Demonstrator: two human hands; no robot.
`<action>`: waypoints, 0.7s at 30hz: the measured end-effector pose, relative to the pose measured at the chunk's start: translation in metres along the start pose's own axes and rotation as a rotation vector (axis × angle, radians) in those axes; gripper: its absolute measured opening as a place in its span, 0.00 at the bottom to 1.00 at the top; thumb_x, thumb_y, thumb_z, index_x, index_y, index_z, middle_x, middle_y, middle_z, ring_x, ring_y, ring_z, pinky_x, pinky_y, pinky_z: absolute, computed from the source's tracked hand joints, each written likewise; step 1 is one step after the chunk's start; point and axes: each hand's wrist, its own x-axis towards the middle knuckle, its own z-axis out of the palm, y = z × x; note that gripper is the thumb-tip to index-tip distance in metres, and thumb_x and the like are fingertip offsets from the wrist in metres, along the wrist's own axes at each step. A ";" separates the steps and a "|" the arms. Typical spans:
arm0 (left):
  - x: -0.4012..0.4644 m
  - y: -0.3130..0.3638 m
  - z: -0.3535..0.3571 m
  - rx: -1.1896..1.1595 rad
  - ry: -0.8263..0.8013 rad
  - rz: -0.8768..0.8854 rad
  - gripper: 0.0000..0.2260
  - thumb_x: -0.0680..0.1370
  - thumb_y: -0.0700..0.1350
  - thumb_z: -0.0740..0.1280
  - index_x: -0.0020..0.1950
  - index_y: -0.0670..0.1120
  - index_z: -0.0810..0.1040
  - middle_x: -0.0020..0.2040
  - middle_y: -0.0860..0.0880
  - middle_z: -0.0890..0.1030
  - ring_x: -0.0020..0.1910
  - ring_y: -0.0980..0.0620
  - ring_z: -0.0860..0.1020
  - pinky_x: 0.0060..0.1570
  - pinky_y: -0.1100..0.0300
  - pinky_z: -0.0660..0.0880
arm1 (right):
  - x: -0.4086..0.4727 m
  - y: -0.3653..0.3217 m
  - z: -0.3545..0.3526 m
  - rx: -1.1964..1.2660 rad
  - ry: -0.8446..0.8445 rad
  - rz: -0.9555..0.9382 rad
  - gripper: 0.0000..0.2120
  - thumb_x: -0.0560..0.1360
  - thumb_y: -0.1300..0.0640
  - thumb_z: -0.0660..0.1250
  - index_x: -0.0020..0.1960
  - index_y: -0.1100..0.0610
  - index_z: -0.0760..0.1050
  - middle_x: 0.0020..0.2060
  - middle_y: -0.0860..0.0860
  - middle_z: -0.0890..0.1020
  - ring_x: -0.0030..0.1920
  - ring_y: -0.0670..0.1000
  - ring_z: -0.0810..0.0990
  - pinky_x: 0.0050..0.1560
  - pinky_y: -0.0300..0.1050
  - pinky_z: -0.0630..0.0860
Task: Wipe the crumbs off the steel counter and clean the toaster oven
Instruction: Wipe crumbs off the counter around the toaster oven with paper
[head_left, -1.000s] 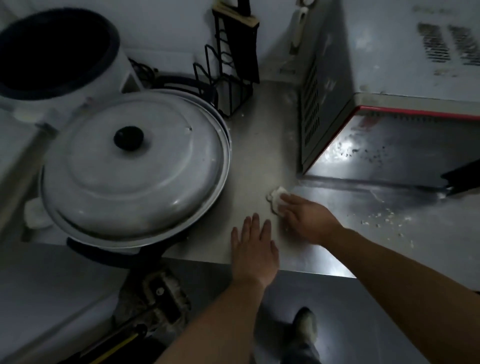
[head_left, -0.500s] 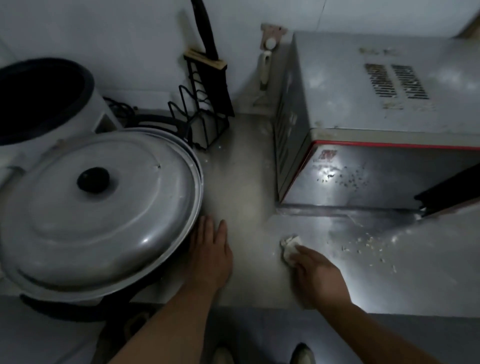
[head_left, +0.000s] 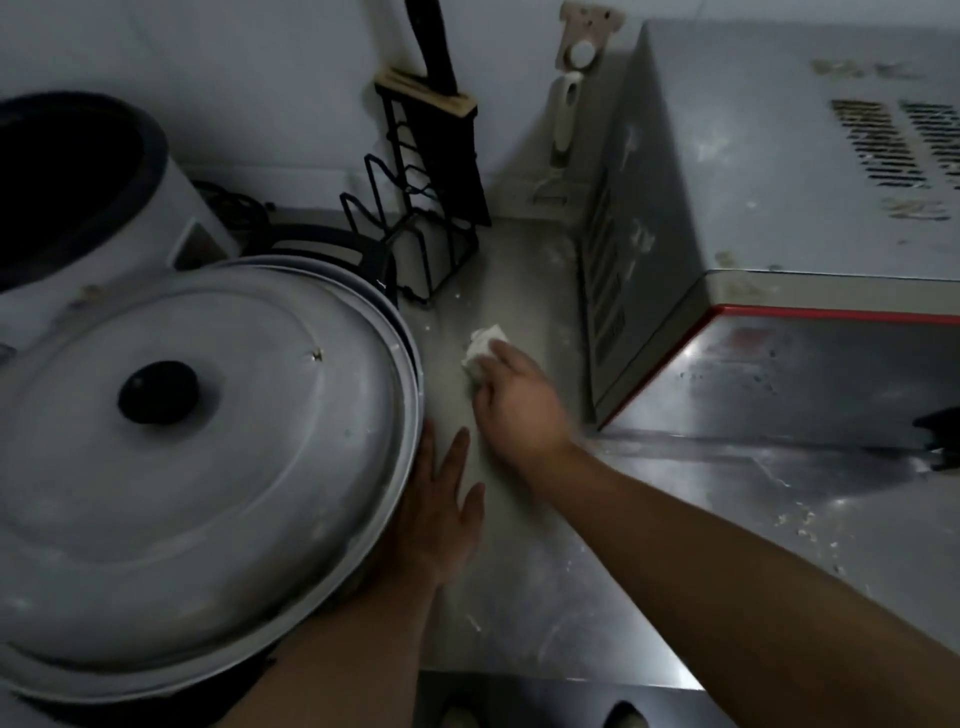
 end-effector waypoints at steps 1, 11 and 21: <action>0.001 -0.001 0.002 -0.001 0.003 0.004 0.30 0.81 0.62 0.52 0.78 0.63 0.39 0.80 0.50 0.34 0.79 0.48 0.39 0.76 0.51 0.39 | 0.015 -0.002 0.008 -0.010 -0.063 -0.042 0.18 0.72 0.61 0.68 0.62 0.58 0.80 0.65 0.58 0.77 0.64 0.59 0.76 0.66 0.43 0.68; 0.002 0.003 -0.001 -0.091 0.335 0.129 0.28 0.72 0.51 0.71 0.72 0.48 0.74 0.71 0.43 0.72 0.67 0.47 0.65 0.70 0.61 0.55 | 0.104 0.004 0.059 -0.270 -0.217 -0.158 0.24 0.78 0.52 0.59 0.73 0.54 0.68 0.76 0.55 0.64 0.74 0.58 0.62 0.73 0.48 0.60; 0.009 0.007 -0.005 -0.263 0.332 0.158 0.25 0.72 0.48 0.59 0.68 0.42 0.77 0.73 0.47 0.65 0.68 0.45 0.65 0.74 0.68 0.44 | 0.139 0.045 0.039 -0.334 -0.062 0.093 0.27 0.76 0.54 0.59 0.75 0.58 0.66 0.74 0.62 0.65 0.73 0.62 0.64 0.73 0.52 0.56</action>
